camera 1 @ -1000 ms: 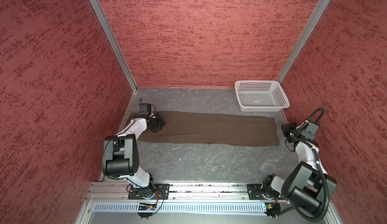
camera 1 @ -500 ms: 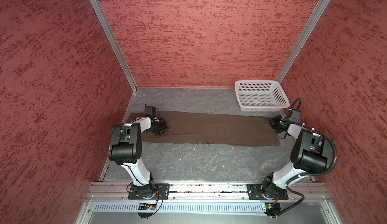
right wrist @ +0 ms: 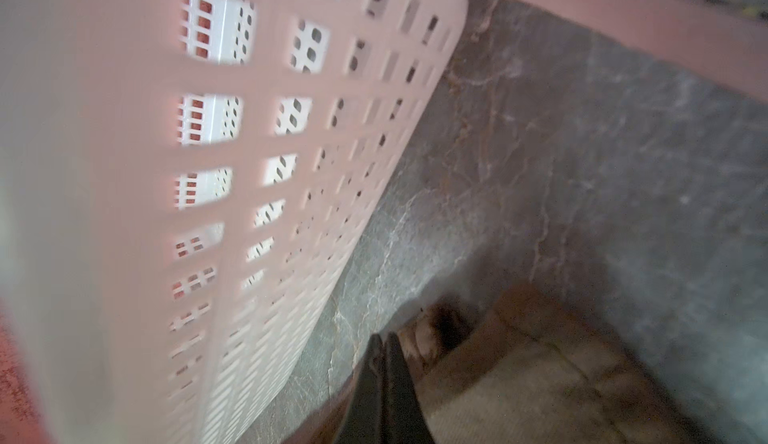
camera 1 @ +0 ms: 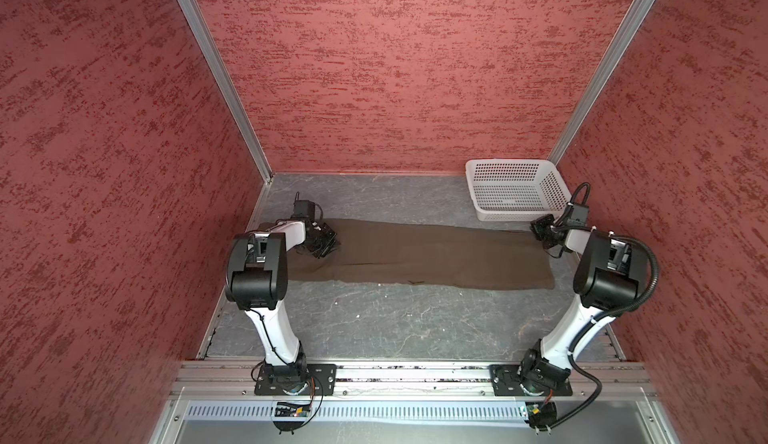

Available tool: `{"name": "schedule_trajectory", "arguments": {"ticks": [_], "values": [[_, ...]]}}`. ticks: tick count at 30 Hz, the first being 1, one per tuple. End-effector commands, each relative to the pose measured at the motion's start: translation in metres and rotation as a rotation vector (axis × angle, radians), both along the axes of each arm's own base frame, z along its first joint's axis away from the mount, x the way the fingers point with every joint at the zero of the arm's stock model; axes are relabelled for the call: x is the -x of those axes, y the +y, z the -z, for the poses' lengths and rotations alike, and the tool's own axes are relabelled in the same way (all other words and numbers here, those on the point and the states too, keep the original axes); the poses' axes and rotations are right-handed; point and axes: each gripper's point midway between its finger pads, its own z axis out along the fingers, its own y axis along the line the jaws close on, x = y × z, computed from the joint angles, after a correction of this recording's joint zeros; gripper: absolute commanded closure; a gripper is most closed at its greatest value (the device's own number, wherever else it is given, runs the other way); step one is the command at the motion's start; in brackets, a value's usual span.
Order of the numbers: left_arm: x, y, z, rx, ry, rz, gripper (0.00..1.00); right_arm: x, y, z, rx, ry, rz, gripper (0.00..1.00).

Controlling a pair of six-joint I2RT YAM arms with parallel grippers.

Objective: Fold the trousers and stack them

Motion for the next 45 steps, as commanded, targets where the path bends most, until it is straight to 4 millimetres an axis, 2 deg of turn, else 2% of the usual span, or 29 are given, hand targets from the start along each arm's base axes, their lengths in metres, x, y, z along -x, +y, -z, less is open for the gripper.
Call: {"name": "schedule_trajectory", "arguments": {"ticks": [1, 5, 9, 11, 14, 17, 24, 27, 29, 32, 37, 39, 40, 42, 45], "values": [[0.007, 0.004, 0.026, -0.043, 0.074, -0.009, 0.83, -0.008, -0.003, -0.010, 0.037, -0.028, -0.014, 1.00], [0.002, 0.000, 0.023, -0.032, 0.064, 0.000, 0.83, 0.009, 0.001, -0.014, 0.072, 0.006, -0.024, 1.00], [0.002, -0.003, 0.020, -0.032, 0.056, 0.011, 0.83, 0.041, 0.009, -0.015, 0.116, 0.040, -0.030, 1.00], [0.004, -0.004, 0.020, -0.033, 0.058, 0.015, 0.83, 0.055, 0.014, -0.007, 0.120, 0.066, -0.036, 1.00], [0.004, -0.006, 0.021, -0.026, 0.061, 0.018, 0.83, 0.065, 0.019, 0.009, 0.114, 0.106, -0.057, 1.00], [0.004, -0.006, 0.021, -0.025, 0.062, 0.021, 0.83, 0.060, 0.017, 0.019, 0.107, 0.120, -0.061, 1.00], [0.013, -0.003, 0.023, -0.045, 0.078, 0.028, 0.83, 0.024, 0.003, 0.020, 0.097, 0.078, -0.043, 1.00], [0.015, -0.005, 0.022, -0.039, 0.074, 0.029, 0.83, 0.021, 0.000, 0.024, 0.088, 0.096, -0.041, 1.00], [0.015, -0.009, 0.014, -0.031, 0.054, 0.040, 0.83, 0.023, 0.004, 0.019, 0.083, 0.087, -0.054, 1.00], [0.013, -0.014, -0.010, -0.027, 0.002, 0.059, 0.82, 0.038, 0.010, -0.004, 0.115, 0.068, -0.065, 1.00], [0.015, -0.015, -0.053, -0.032, -0.091, 0.073, 0.78, 0.082, 0.024, -0.038, 0.174, 0.064, -0.074, 1.00], [0.019, -0.015, -0.063, -0.031, -0.115, 0.075, 0.77, 0.106, 0.034, -0.036, 0.177, 0.092, -0.089, 1.00], [0.022, -0.015, -0.066, -0.028, -0.121, 0.078, 0.77, 0.116, 0.039, -0.042, 0.190, 0.087, -0.097, 1.00], [0.028, -0.016, -0.072, -0.026, -0.136, 0.088, 0.77, 0.139, 0.050, -0.034, 0.183, 0.118, -0.123, 1.00], [0.041, -0.014, -0.071, -0.037, -0.134, 0.092, 0.78, 0.160, 0.066, -0.021, 0.154, 0.144, -0.169, 1.00]]}}
